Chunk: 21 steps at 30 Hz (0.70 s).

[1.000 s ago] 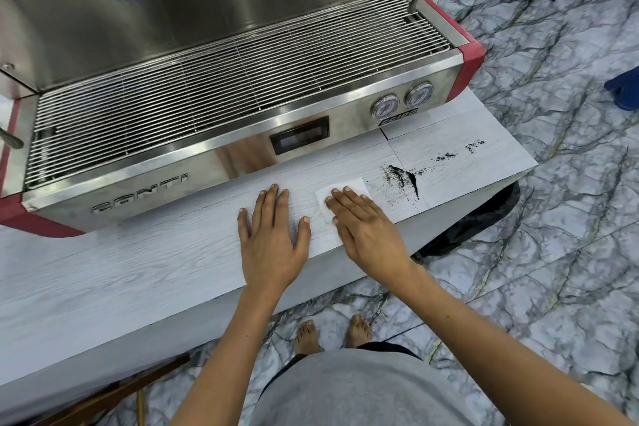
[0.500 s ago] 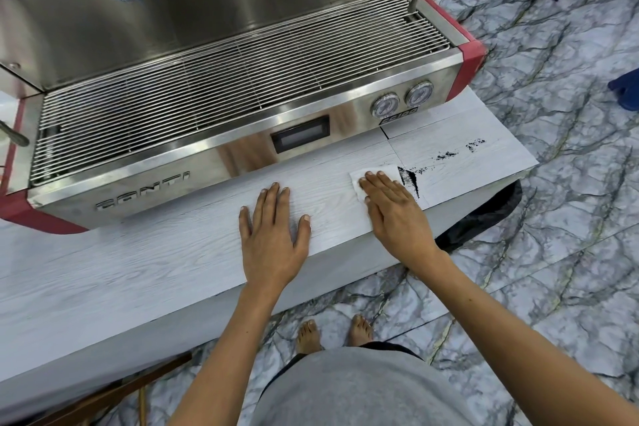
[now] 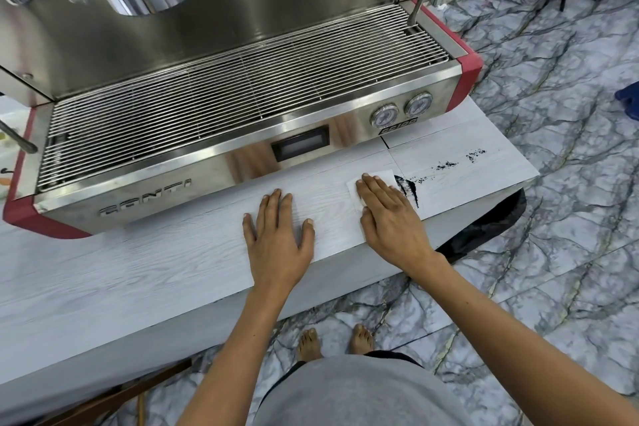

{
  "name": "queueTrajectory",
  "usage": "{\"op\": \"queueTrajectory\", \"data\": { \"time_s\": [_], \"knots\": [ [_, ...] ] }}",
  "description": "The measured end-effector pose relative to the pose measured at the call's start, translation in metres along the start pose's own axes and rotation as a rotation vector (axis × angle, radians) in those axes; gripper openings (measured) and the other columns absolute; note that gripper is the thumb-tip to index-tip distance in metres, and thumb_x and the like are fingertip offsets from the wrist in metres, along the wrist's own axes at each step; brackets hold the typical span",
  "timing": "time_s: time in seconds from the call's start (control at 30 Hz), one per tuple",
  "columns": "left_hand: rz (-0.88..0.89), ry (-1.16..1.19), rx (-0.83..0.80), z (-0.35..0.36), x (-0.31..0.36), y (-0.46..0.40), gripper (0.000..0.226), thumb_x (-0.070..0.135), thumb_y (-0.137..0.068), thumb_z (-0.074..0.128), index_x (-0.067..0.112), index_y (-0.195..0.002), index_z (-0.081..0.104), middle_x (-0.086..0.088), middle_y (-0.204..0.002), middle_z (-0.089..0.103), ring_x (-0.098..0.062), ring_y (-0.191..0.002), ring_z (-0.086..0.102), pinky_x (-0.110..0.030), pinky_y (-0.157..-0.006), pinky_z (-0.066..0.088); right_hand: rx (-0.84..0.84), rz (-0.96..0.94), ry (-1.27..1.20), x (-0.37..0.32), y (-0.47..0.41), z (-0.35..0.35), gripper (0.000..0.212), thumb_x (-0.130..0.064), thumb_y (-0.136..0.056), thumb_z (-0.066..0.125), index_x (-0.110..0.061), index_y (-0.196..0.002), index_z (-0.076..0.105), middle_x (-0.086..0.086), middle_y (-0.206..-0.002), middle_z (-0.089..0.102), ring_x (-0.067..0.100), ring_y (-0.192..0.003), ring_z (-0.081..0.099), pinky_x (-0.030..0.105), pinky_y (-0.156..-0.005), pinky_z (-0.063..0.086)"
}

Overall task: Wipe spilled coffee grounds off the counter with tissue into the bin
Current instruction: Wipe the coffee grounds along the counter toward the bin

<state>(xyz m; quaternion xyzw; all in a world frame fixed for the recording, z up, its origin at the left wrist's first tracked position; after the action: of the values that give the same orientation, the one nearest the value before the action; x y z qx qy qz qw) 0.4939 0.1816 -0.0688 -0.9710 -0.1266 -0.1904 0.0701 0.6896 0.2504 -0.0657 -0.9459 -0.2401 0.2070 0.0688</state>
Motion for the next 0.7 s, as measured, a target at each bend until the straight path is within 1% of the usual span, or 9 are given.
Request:
{"op": "queueTrajectory", "data": {
  "time_s": [0.13,0.3,0.53,0.7],
  "knots": [
    [0.009,0.010,-0.002,0.006,0.013,-0.005,0.066,0.052,-0.094,0.030,0.016,-0.149,0.038,-0.001,-0.162,0.028,-0.017,-0.151,0.015,-0.050,-0.123,0.004,-0.018,0.039,0.024,0.008,-0.006,0.000,0.051,-0.024,-0.094,0.030,-0.004,-0.138,0.047,0.013,-0.146,0.044,0.026,-0.138,0.037,0.046,-0.112,0.031],
    [0.015,0.006,0.008,0.012,0.028,-0.011,0.065,0.052,-0.095,0.028,0.017,-0.149,0.038,0.000,-0.161,0.028,-0.017,-0.151,0.017,-0.049,-0.123,0.004,-0.001,0.032,0.032,0.012,0.007,-0.004,0.049,-0.025,-0.097,0.030,-0.005,-0.139,0.047,0.010,-0.147,0.043,0.023,-0.139,0.035,0.044,-0.114,0.029],
    [0.011,-0.019,0.026,0.013,0.028,-0.010,0.062,0.051,-0.097,0.032,0.019,-0.149,0.038,0.002,-0.160,0.030,-0.015,-0.150,0.019,-0.048,-0.123,0.007,-0.049,-0.023,0.054,0.005,0.000,0.002,0.048,-0.026,-0.099,0.031,-0.007,-0.140,0.045,0.009,-0.148,0.043,0.022,-0.140,0.035,0.042,-0.115,0.028],
    [0.009,-0.013,0.016,0.012,0.028,-0.010,0.061,0.051,-0.097,0.031,0.020,-0.149,0.038,0.002,-0.161,0.029,-0.015,-0.150,0.019,-0.048,-0.123,0.006,-0.043,0.033,0.050,0.013,-0.008,0.004,0.050,-0.028,-0.099,0.028,-0.006,-0.141,0.044,0.010,-0.149,0.041,0.023,-0.140,0.033,0.044,-0.115,0.028]
  ]
}}
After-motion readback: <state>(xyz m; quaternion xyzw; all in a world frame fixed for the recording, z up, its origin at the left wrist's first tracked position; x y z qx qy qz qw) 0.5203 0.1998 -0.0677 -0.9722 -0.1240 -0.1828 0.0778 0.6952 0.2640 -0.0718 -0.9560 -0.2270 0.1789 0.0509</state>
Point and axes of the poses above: each hand's wrist, its own y-axis away from the middle knuckle, its own z-axis out of the palm, x = y × z, the point moved 4 cm from there along -y, towards the middle knuckle
